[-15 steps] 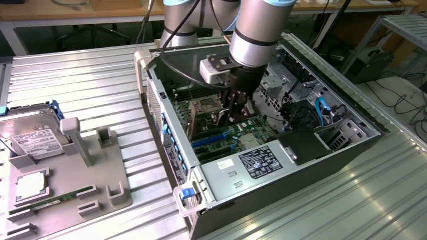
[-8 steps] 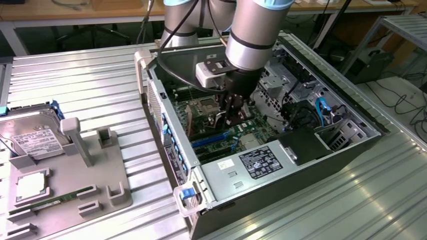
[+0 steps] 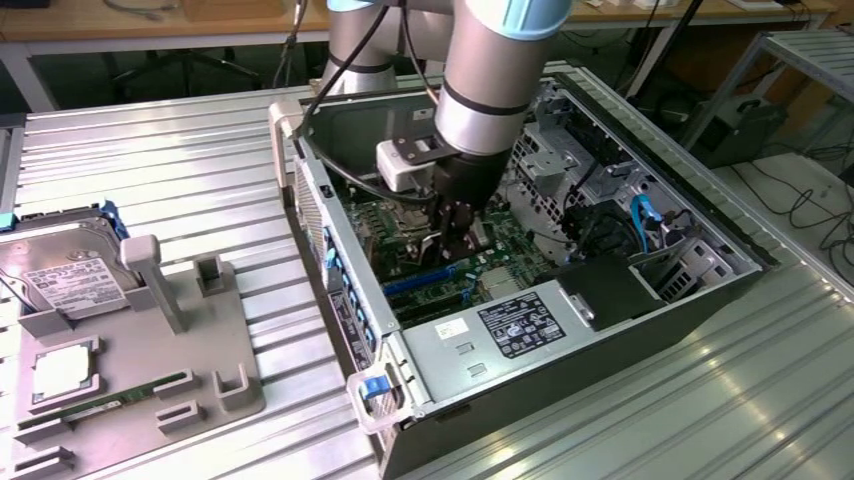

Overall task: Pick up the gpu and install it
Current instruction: 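Insert the gpu into the slot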

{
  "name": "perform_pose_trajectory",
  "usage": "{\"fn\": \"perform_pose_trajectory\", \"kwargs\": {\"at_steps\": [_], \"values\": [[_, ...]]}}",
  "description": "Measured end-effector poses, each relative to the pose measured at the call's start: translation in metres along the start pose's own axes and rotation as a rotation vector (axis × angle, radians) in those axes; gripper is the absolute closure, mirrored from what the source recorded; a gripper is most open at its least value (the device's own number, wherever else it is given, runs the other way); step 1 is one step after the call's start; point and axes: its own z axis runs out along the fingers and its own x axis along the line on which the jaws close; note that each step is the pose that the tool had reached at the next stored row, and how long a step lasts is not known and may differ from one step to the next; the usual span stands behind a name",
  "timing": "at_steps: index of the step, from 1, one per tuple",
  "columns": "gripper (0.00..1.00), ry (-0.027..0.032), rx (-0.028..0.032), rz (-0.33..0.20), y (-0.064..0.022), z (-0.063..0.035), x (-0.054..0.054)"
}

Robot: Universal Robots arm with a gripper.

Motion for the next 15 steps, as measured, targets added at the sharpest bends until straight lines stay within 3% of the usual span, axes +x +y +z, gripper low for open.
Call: {"fn": "perform_pose_trajectory", "kwargs": {"at_steps": [2,6,15], "values": [[0.72,0.0000,-0.0004,0.000,0.0012,0.0019,0.0000],[0.72,0.0000,-0.0067,0.000,0.0030,0.0037,0.0003],[0.72,-0.0001,-0.0074,0.000,0.0064,0.0068,0.0030]]}}
